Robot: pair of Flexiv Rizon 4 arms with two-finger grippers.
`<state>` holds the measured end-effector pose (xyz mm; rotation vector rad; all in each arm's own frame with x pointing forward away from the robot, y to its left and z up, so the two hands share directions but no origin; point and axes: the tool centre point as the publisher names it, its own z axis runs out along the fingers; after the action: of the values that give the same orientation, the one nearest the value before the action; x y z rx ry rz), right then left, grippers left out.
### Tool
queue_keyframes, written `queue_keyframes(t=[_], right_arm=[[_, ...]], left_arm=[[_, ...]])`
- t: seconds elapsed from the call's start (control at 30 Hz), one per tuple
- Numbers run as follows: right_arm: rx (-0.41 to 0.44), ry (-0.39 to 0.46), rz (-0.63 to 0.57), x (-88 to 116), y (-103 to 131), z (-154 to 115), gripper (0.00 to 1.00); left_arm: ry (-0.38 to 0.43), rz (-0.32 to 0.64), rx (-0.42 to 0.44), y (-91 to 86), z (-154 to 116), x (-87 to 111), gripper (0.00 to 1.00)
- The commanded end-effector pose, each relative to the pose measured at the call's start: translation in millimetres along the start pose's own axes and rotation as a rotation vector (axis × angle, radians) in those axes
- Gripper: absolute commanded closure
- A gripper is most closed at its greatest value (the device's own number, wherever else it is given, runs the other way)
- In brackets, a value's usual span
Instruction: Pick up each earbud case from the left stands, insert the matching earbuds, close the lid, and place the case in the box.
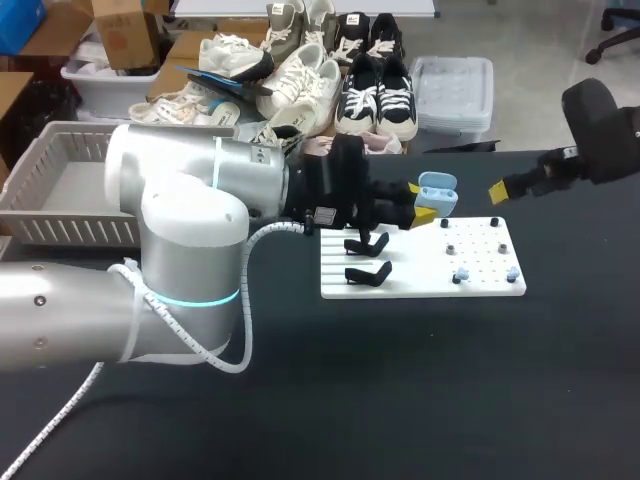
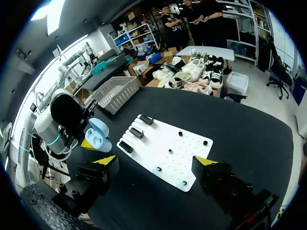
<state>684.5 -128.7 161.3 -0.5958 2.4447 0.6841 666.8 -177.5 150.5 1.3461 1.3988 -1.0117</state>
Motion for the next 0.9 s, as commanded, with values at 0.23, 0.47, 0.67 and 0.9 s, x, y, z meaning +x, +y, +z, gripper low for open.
queue_keyframes(t=[0.23, 0.47, 0.67, 0.9], right_arm=[[0.155, -0.005, 0.050, 21.2, -7.6, -36.0, 0.00], [0.174, 0.018, 0.079, 29.1, -14.3, -40.0, 0.00], [0.179, 0.035, 0.099, 31.9, -20.8, -39.3, 0.00], [0.179, 0.033, 0.106, 32.4, -23.5, -39.7, 0.00]], left_arm=[[-0.172, 0.001, -0.052, -6.9, -8.0, 1.8, 1.00], [-0.178, 0.039, -0.029, -4.5, -2.7, 14.3, 1.00], [-0.188, 0.059, -0.025, -4.3, 0.9, 17.6, 1.00], [-0.162, 0.051, -0.011, -5.5, 4.3, 23.2, 1.00]])
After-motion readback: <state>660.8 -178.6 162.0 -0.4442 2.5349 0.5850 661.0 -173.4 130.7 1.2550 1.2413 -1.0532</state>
